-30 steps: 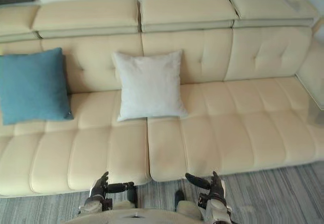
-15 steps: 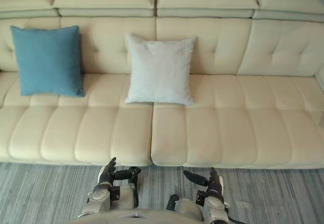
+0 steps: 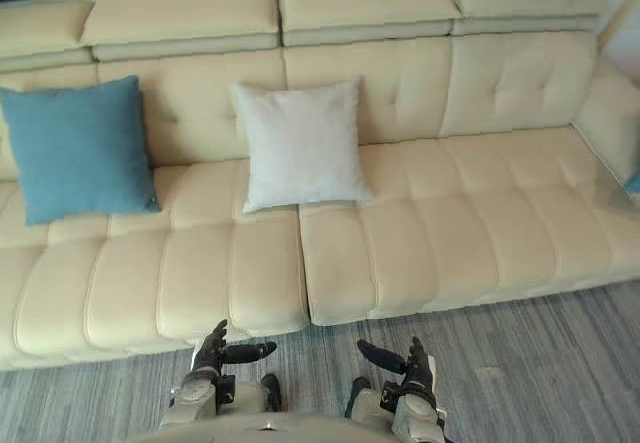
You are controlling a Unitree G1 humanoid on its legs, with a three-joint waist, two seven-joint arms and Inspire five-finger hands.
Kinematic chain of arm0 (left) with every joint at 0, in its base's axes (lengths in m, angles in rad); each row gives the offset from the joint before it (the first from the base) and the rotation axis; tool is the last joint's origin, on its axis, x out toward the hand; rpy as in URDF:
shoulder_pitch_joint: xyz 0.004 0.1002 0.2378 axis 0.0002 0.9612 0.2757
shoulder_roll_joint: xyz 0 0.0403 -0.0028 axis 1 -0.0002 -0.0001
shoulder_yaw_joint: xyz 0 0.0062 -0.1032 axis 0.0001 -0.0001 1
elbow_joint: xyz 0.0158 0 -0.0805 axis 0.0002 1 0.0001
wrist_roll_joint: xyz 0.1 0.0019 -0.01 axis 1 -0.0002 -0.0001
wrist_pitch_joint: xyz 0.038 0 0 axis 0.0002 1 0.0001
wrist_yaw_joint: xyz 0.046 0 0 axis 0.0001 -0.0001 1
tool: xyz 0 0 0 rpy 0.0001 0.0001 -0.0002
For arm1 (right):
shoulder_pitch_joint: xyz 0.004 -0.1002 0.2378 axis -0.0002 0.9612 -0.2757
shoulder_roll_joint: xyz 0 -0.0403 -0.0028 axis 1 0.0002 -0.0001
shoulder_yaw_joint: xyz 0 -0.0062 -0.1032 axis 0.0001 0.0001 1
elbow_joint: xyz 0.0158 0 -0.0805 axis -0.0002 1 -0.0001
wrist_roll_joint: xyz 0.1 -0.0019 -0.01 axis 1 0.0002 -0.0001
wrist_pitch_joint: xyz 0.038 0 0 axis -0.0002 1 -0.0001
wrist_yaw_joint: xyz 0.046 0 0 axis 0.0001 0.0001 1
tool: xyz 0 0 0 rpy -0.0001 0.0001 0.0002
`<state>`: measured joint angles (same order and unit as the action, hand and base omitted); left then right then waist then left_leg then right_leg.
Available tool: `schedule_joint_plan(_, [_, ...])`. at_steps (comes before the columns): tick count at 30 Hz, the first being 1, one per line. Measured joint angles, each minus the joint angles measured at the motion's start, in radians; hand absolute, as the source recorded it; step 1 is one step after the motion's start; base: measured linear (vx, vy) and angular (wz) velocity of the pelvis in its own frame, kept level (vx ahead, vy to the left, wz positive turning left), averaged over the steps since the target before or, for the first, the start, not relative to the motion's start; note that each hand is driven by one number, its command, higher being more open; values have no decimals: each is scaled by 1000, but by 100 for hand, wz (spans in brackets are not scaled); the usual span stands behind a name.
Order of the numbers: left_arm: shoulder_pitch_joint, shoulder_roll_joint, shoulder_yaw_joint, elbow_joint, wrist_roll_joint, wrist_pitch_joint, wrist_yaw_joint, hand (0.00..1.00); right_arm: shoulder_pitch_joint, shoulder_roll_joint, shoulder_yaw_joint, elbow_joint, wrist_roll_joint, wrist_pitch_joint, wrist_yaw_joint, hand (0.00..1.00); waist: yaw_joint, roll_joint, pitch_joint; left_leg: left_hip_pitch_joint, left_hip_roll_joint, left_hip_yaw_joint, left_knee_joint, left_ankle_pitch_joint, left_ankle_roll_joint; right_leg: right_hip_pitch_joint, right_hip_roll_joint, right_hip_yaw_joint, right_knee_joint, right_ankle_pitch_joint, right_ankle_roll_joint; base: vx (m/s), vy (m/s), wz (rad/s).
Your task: Pick up cushions and gather them together orderly.
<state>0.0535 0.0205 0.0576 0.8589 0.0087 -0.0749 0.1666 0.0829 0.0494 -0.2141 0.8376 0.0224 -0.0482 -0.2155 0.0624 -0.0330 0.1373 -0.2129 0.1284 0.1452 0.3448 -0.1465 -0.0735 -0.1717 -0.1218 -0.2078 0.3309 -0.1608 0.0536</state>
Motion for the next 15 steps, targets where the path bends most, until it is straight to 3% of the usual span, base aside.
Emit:
schedule_joint_plan(6, [-2, 3, 5, 67, 4, 1, 0, 100, 19, 0, -38, 4, 2, 7, 5, 100, -20, 24, -13, 67, -16, 122, -31, 0, 30, 16, 12, 128, -101, 85, 32, 9, 128, -60])
schedule_joint_plan(11, [-20, 17, 6, 97, 14, 2, 1, 100, -39, -23, -40, 96, 2, 7, 7, 100, -30, 20, -12, 93, -8, 182, -59, -1, 31, 10, 40, 193, -216, 193, 29, -7, 59, -77])
schedule_joint_plan(13, [-19, 22, 7, 99, 23, 3, 2, 100, -71, -24, -39, 132, 2, 8, 8, 100, -32, 20, -8, 108, 15, 240, -79, 0, 33, 9, 34, 106, -247, 201, -45, -65, -12, -98])
schedule_joint_plan(14, [-15, 20, 6, 101, 24, 12, 2, 100, -88, -31, -38, 149, 1, 9, 8, 100, -34, 35, 0, 138, 41, 302, -99, 1, 33, 8, -22, -124, -195, 160, -106, -72, -43, -123])
schedule_joint_plan(15, [-7, 23, 6, 101, 24, 14, 3, 100, -100, -32, -35, 162, 1, 11, 9, 100, -34, 43, 5, 162, 59, 350, -105, 2, 30, 7, -57, -256, -157, 142, -133, -59, -41, -160])
